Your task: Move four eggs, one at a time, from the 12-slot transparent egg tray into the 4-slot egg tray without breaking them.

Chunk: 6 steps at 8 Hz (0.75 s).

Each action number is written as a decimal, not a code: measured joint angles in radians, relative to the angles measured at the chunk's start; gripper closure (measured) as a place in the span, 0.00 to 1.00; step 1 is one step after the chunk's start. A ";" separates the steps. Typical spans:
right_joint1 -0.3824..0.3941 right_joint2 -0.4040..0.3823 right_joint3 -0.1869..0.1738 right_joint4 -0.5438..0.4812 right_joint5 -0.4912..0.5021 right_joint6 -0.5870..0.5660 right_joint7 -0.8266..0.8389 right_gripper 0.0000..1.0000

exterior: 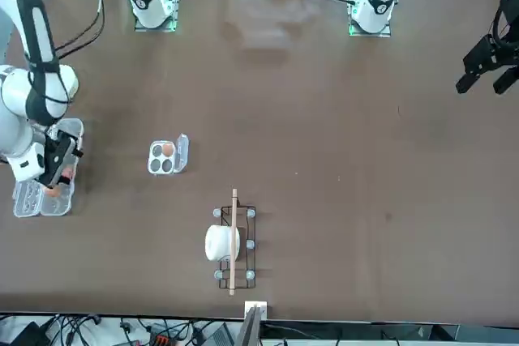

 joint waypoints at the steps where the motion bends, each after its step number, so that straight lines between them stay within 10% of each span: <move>1: -0.017 0.028 0.000 0.030 0.000 -0.001 -0.060 0.00; 6: -0.070 0.103 0.002 0.091 0.000 -0.002 -0.270 0.00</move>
